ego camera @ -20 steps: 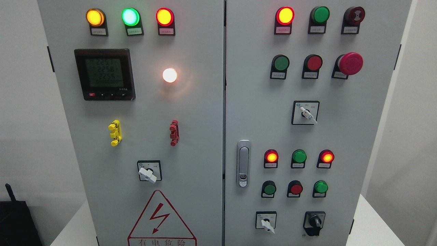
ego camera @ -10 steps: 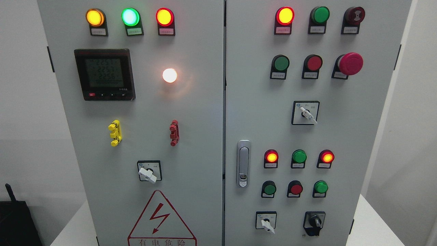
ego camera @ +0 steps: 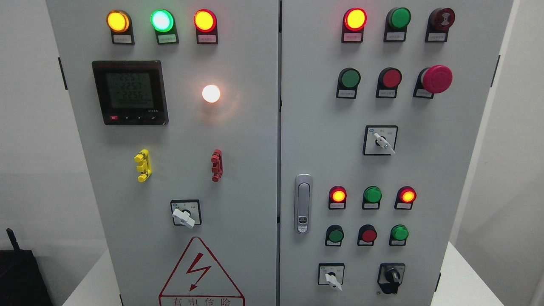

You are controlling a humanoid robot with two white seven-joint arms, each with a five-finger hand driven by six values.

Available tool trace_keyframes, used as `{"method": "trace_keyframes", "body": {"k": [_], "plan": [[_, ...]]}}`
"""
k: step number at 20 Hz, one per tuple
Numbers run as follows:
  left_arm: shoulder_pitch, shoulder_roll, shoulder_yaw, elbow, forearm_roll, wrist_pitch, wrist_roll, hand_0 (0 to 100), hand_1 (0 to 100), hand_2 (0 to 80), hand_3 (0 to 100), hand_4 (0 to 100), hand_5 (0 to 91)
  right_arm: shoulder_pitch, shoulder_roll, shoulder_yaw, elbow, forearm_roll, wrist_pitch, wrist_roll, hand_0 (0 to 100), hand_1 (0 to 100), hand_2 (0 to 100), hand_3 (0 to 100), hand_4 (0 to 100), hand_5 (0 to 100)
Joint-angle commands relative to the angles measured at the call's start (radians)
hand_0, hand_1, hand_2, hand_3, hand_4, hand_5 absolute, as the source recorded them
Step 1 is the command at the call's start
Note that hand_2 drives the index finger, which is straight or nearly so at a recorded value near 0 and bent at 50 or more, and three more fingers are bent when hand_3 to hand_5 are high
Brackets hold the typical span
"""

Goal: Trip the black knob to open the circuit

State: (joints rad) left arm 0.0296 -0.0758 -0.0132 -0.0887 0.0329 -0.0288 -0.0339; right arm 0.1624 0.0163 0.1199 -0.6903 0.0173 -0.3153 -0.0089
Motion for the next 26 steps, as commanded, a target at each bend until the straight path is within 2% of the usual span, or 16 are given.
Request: {"method": "trace_keyframes", "body": {"k": [1,5,7,11,13,16,19,24,26], "plan": [[0.0,-0.001,0.001,0.001,0.002,0.001,0.0,12,39,0.0,0,0,0.0,0.014,-0.015,-0.003,-0.095,-0.003,-0.028,-0.008,30,55,0,61,46,18],[0.0,-0.001,0.001,0.001,0.002,0.0,0.0,12,39,0.0,0,0,0.0,0.019,-0.027,-0.003,-0.189,-0.003,-0.105,-0.037,32,59,0,75,54,26],[0.0,-0.001,0.001,0.001,0.002,0.001,0.0,12,39,0.0,0,0,0.0,0.017,-0.027,-0.005,-0.233,-0.003,-0.122,-0.055,31,62,0,80,59,31],[0.0,-0.001,0.001,0.001,0.002,0.001,0.0,12,39,0.0,0,0,0.0,0.016,-0.03,-0.006,-0.311,-0.003,-0.123,-0.086,32,67,0,85,69,43],[0.0,-0.001,0.001,0.001,0.002,0.0,0.0,12,39,0.0,0,0,0.0,0.017,-0.044,-0.017,-0.356,-0.003,-0.125,-0.106,33,68,0,87,73,48],[0.0,-0.001,0.001,0.001,0.002,0.001,0.0,12,39,0.0,0,0,0.0,0.02,-0.047,-0.029,-0.435,-0.003,-0.162,-0.131,34,73,0,91,78,57],[0.0,-0.001,0.001,0.001,0.002,0.001,0.0,12,39,0.0,0,0,0.0,0.025,-0.044,-0.035,-0.527,-0.003,-0.165,-0.132,44,79,0,92,82,62],[0.0,-0.001,0.001,0.001,0.002,0.001,0.0,12,39,0.0,0,0,0.0,0.046,-0.032,-0.052,-0.662,-0.003,-0.162,-0.141,70,92,0,94,82,67],[0.0,-0.001,0.001,0.001,0.002,0.001,0.0,12,39,0.0,0,0,0.0,0.051,-0.01,-0.052,-0.713,-0.003,-0.157,-0.141,76,93,0,95,83,69]]}}
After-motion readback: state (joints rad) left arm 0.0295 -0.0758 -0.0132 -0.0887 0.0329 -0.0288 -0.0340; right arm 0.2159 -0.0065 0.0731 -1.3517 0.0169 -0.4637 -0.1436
